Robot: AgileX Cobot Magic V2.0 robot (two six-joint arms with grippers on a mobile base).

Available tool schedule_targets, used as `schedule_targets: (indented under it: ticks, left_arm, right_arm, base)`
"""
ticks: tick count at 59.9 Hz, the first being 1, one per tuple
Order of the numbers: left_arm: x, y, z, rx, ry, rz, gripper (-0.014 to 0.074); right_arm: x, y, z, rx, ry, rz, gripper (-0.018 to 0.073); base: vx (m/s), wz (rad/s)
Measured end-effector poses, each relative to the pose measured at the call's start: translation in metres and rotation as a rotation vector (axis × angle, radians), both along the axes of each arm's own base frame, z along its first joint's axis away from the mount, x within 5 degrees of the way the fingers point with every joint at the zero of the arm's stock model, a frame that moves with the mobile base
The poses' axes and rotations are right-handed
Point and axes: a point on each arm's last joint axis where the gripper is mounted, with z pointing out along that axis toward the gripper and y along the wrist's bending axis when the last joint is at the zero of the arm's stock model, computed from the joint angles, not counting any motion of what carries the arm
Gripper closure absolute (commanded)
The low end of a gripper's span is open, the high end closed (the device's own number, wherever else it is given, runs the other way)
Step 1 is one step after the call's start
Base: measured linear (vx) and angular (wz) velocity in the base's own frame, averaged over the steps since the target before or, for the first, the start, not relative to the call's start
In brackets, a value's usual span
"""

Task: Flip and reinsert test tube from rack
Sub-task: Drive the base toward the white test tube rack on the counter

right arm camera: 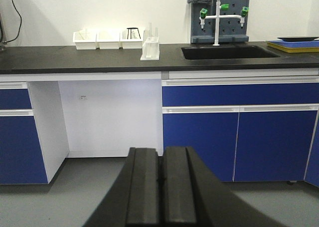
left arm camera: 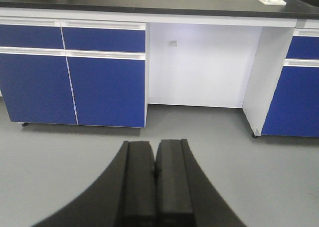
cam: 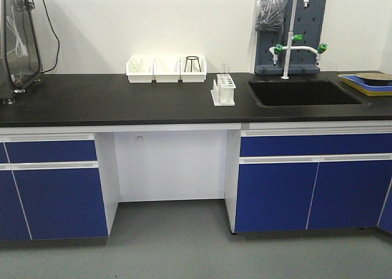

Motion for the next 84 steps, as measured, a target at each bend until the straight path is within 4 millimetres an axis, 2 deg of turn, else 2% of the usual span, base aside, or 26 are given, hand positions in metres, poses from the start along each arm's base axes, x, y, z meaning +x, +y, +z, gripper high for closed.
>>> schedule_targets:
  ticks: [35,84]
  left_arm:
    - [0.0000,0.0000,0.0000,0.000,0.000,0.000,0.0603]
    - [0.0000,0.0000,0.0000,0.000,0.000,0.000,0.0603]
  right_arm:
    - [0.0000,0.0000,0.0000,0.000,0.000,0.000,0.0568]
    - [0.0000,0.0000,0.0000,0.000,0.000,0.000,0.0568]
  base:
    - [0.22,0.04]
    - [0.37,0.03]
